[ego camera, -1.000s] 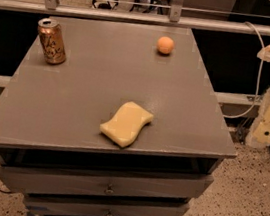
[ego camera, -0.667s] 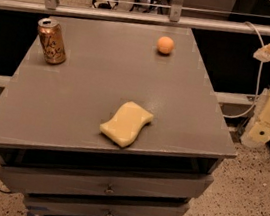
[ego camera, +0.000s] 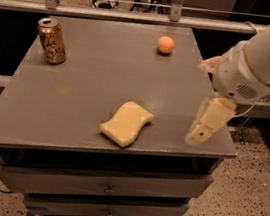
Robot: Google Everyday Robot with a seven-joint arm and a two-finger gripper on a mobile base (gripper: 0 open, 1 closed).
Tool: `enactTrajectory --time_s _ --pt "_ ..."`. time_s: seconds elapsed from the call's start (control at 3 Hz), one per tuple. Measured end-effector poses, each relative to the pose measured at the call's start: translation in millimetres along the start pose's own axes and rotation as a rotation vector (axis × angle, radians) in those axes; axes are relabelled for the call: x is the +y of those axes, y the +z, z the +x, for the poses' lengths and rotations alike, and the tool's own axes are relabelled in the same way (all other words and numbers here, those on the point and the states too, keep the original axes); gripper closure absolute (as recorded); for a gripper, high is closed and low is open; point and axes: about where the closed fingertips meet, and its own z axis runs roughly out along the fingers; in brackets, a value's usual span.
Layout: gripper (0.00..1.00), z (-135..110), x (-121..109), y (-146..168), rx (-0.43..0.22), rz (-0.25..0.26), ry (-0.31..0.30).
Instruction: Move sponge near orange can
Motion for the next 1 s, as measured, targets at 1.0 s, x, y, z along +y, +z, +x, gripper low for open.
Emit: enactTrajectory --time_s 1.0 --pt "0.0 -60 6 107 -0.285 -0.131 0.011"
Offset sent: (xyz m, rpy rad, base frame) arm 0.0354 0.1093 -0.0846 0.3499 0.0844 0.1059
